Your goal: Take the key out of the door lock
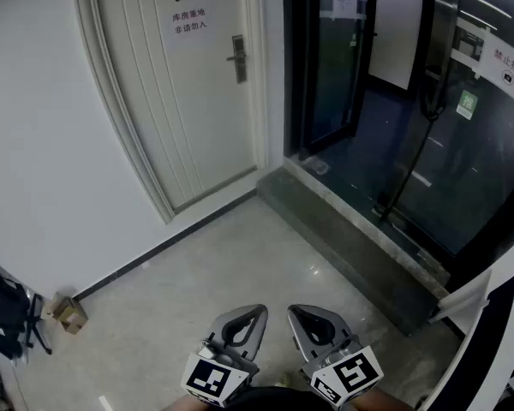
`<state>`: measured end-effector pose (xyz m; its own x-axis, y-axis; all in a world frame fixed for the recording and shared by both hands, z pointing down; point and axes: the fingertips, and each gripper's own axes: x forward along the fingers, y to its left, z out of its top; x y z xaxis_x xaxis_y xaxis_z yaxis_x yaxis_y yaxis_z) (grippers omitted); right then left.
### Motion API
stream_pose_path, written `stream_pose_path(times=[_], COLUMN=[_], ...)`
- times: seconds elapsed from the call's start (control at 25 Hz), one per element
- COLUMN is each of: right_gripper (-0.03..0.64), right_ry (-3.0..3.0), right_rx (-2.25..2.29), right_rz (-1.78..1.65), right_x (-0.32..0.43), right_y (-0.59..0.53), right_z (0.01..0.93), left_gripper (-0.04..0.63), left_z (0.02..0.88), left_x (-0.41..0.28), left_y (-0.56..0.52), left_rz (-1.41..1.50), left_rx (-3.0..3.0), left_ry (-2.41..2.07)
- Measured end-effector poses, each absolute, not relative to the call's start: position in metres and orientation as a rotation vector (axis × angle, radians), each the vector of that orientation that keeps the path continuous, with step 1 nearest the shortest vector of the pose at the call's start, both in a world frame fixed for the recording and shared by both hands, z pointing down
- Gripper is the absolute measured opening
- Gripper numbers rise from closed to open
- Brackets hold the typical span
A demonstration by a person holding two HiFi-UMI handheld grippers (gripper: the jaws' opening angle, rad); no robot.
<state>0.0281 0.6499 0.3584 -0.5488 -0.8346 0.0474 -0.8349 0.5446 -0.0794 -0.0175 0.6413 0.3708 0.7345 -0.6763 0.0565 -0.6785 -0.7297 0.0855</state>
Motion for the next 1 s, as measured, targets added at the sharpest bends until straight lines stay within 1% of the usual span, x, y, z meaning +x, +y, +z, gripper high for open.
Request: stream_pose_path(times=[0.16, 0.52, 0.72, 1.0], right_gripper=[0.012, 0.012, 0.012, 0.012], right_ry=[-2.717, -2.782, -2.779, -2.757], right_rx=[1.510, 1.503, 1.482, 1.522], right_rz=[0.087, 0.153, 0.137, 0.109], right_x=[0.045, 0.051, 0.042, 0.025], right_y=[0.633, 0.593, 0.540, 0.436], right_z=[0.361, 0.360, 0.363, 0.355], left_gripper=[0.005, 0.005, 0.005, 0.005], left_z=[0.369, 0.373, 0.377, 0.374], left_x=[-0.005, -0.007, -0.011, -0.027], left_y=[0.624, 0.578, 0.521, 0.415], left_rz=[0.026, 0.013, -0.010, -0.044], left_rx=[2.853, 2.830, 2.839, 2.859], left_ry=[-1.123, -1.154, -1.138, -1.100])
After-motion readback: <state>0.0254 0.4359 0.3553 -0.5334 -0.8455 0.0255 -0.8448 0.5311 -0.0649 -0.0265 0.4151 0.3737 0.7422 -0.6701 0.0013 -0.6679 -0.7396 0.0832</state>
